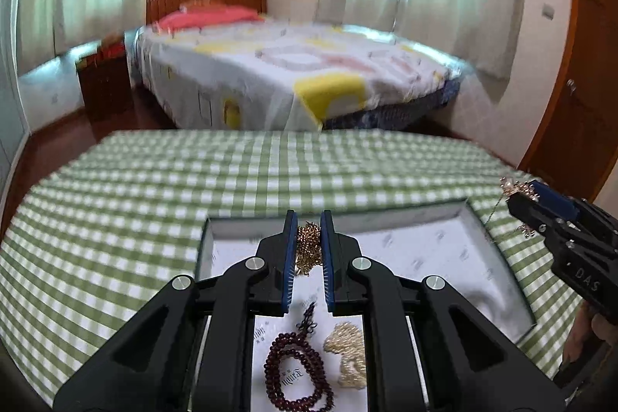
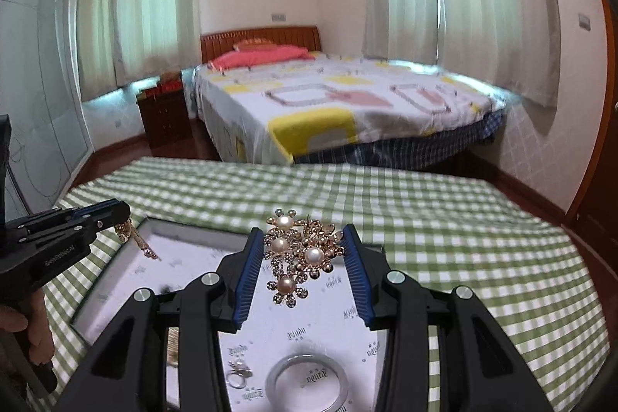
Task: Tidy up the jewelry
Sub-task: 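Lower the gold brooch into the box with the left tool while the right tool releases the pearl brooch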
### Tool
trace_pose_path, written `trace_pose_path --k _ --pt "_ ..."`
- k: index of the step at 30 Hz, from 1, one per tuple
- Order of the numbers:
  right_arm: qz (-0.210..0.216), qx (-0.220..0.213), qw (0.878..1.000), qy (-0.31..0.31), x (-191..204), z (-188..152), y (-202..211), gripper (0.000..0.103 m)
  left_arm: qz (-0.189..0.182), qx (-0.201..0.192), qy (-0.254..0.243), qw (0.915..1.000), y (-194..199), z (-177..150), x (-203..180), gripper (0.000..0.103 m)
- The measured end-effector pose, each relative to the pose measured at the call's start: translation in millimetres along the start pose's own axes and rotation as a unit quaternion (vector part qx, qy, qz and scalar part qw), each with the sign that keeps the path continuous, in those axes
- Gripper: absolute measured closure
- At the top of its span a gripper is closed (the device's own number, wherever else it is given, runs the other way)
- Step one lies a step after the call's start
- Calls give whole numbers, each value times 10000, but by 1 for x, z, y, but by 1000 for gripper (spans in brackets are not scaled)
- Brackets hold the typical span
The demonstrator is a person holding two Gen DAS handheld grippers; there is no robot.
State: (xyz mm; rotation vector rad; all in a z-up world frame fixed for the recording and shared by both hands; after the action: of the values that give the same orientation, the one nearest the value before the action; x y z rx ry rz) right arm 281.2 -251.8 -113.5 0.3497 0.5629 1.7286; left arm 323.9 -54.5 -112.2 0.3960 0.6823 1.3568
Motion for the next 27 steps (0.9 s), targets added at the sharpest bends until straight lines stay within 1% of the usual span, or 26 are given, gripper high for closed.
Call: trace_pose_path --k 4,7,15,18,23,26,27 --pt "42 350 9994 -16 -2 -15 -25 61 131 461 68 9988 -35 -11 8 91" --pt "80 609 9981 13 -3 -25 -39 61 199 746 116 9970 -51 -18 14 91" --pt "183 1192 9927 43 -4 -37 -64 61 320 1282 160 9911 -77 -22 18 91" --pt "206 1410 9898 57 -5 -41 -73 61 393 1396 35 9894 -83 -23 14 91" --pt "229 1598 9869 33 -5 -43 -77 60 445 1547 -63 9869 -89 -23 11 91" --pt "214 1636 9863 59 -4 -43 -77 58 458 1575 -55 9864 -89 -22 12 86" --pt "213 1632 9863 62 -3 -42 -77 56 463 1588 -49 9862 -90 -22 13 81"
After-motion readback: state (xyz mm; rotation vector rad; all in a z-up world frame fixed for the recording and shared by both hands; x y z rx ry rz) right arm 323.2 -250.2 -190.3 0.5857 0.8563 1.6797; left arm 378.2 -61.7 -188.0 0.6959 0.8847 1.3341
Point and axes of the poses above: each gripper's, at about its wrist camera, not at the fingertips, and y roughly against the way its jaws point, x to its left, z to its top, the point moved 2 cm from there along -y, roughly the way its jaws point, and after that the axes turned 9 degrees about y, right-handed, at the moved point
